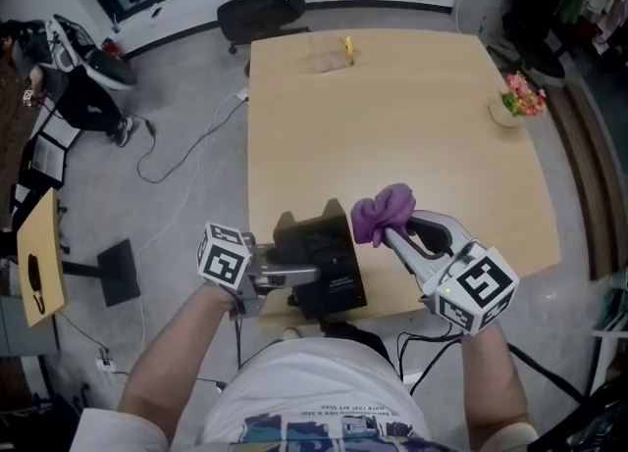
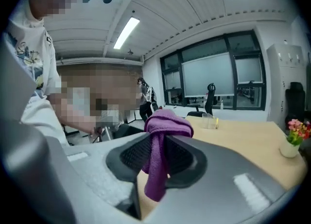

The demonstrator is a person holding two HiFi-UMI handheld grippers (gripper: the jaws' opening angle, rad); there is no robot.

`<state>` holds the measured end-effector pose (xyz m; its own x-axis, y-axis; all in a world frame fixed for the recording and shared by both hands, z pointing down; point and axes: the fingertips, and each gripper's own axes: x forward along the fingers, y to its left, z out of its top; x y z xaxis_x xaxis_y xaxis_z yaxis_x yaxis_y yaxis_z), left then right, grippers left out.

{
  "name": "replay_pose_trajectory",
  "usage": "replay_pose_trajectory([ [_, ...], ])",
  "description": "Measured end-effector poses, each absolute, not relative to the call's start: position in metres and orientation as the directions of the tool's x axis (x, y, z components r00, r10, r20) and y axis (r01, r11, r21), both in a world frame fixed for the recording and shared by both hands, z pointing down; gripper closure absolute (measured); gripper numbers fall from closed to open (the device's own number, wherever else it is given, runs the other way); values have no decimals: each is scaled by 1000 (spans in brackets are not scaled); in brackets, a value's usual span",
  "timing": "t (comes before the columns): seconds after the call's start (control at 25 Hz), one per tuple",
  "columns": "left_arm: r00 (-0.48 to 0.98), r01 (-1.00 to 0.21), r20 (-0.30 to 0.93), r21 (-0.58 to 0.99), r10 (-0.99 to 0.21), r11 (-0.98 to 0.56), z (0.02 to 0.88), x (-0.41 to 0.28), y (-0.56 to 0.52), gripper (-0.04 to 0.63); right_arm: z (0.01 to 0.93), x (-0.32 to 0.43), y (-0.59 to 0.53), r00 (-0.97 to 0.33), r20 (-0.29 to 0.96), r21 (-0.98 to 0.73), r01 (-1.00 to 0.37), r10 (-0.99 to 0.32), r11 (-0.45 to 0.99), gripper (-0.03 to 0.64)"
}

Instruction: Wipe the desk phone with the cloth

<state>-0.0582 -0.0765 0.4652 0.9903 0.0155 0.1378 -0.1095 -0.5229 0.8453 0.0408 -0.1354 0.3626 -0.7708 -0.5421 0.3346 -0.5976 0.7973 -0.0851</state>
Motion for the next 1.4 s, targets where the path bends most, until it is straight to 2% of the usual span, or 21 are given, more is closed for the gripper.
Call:
replay_pose_trajectory([
  [0.16, 990, -112, 143, 845, 20, -523, 465, -54, -73, 417, 367, 23, -134, -792, 315, -133, -582, -522, 802, 526],
  [0.44, 991, -117, 134, 851, -3, -512, 464, -61, -81, 417, 412, 18, -86, -811, 407, -190, -526, -421, 829, 526],
  [0.96, 993, -107, 119, 846, -11, -523, 456, -61, -95, 417, 465, 43, -25, -785, 533, -275, -514, -317, 812, 526],
  [1.16, 990, -117, 143, 835, 6, -537, 458, -57, -93, 417, 455, 61, -40, -760, 538, -233, -550, -365, 802, 526],
  [1.4, 983, -109, 172, 822, 61, -559, 462, -44, -79, 417, 391, 72, -86, -772, 432, -125, -563, -465, 817, 526],
])
